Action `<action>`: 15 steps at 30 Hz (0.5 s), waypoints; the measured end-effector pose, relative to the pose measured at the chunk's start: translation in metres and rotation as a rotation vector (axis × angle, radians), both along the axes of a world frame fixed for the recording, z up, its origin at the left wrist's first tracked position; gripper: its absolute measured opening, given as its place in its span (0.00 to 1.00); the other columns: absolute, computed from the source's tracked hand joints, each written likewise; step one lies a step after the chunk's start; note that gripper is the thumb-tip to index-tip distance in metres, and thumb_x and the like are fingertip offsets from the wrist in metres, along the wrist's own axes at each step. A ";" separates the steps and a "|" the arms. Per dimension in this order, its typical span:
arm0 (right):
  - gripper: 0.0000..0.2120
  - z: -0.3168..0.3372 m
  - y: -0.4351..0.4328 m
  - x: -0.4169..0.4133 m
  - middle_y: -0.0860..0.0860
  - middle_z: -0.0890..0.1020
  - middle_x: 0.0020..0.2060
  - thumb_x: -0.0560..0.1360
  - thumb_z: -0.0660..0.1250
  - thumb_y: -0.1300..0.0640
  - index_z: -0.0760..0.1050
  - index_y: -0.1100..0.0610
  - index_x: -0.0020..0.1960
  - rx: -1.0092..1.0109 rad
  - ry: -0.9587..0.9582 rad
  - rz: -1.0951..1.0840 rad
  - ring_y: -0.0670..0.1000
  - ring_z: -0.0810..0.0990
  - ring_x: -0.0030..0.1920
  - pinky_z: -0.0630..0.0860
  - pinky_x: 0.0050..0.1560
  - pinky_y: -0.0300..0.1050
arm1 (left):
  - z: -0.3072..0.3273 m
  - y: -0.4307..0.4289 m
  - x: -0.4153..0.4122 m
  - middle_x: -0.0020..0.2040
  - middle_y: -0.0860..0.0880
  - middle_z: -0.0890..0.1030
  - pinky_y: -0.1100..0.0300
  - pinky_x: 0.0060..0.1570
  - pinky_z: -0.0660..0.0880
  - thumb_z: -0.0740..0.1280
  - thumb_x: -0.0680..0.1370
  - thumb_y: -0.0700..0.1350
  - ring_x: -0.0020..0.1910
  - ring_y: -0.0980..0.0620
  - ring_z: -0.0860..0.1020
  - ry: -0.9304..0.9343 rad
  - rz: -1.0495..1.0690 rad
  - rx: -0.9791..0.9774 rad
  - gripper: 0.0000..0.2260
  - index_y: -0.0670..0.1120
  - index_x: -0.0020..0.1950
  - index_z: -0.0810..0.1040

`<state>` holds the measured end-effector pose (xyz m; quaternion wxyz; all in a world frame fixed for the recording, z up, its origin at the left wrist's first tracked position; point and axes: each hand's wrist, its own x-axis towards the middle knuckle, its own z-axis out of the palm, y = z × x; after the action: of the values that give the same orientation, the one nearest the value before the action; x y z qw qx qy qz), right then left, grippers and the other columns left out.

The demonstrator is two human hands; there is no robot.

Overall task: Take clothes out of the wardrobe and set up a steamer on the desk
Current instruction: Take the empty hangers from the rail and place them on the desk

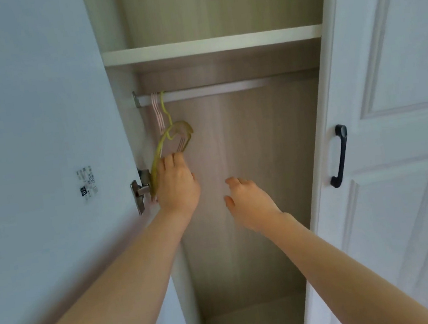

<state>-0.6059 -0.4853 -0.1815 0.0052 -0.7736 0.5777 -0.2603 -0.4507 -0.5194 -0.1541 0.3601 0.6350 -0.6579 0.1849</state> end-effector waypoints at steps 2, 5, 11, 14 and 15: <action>0.19 0.013 -0.017 0.004 0.60 0.76 0.57 0.79 0.57 0.57 0.64 0.61 0.69 0.002 -0.026 0.014 0.60 0.75 0.57 0.77 0.52 0.52 | 0.016 -0.019 0.008 0.57 0.37 0.75 0.48 0.57 0.70 0.66 0.73 0.37 0.60 0.38 0.70 0.034 0.029 -0.024 0.15 0.36 0.59 0.72; 0.18 0.029 -0.041 0.011 0.60 0.77 0.56 0.79 0.58 0.57 0.64 0.62 0.67 -0.001 -0.068 0.033 0.61 0.76 0.57 0.77 0.52 0.54 | 0.037 -0.043 0.017 0.61 0.36 0.73 0.48 0.60 0.67 0.64 0.75 0.39 0.62 0.37 0.68 0.149 0.093 0.044 0.16 0.35 0.61 0.69; 0.20 0.055 -0.081 0.035 0.61 0.77 0.60 0.79 0.58 0.55 0.65 0.62 0.68 0.094 -0.265 0.077 0.61 0.76 0.59 0.75 0.58 0.56 | 0.067 -0.075 0.025 0.66 0.34 0.71 0.49 0.60 0.69 0.57 0.81 0.44 0.66 0.35 0.70 0.539 0.117 0.328 0.19 0.32 0.66 0.65; 0.20 0.067 -0.093 0.049 0.59 0.77 0.61 0.80 0.58 0.52 0.68 0.60 0.68 0.174 -0.442 0.076 0.60 0.76 0.59 0.74 0.59 0.51 | 0.073 -0.082 0.032 0.64 0.36 0.75 0.53 0.59 0.70 0.57 0.81 0.41 0.64 0.38 0.73 0.622 0.114 0.412 0.16 0.33 0.64 0.72; 0.18 0.069 -0.097 0.053 0.59 0.77 0.60 0.80 0.58 0.52 0.71 0.60 0.66 0.186 -0.482 0.078 0.60 0.76 0.59 0.74 0.59 0.49 | 0.073 -0.084 0.035 0.63 0.36 0.75 0.53 0.58 0.71 0.57 0.81 0.39 0.64 0.38 0.73 0.670 0.098 0.420 0.15 0.33 0.63 0.73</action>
<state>-0.5528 -0.5827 -0.1126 0.2238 -0.7070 0.5510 -0.3827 -0.4162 -0.6032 -0.0807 0.4076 0.7507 -0.4965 -0.1542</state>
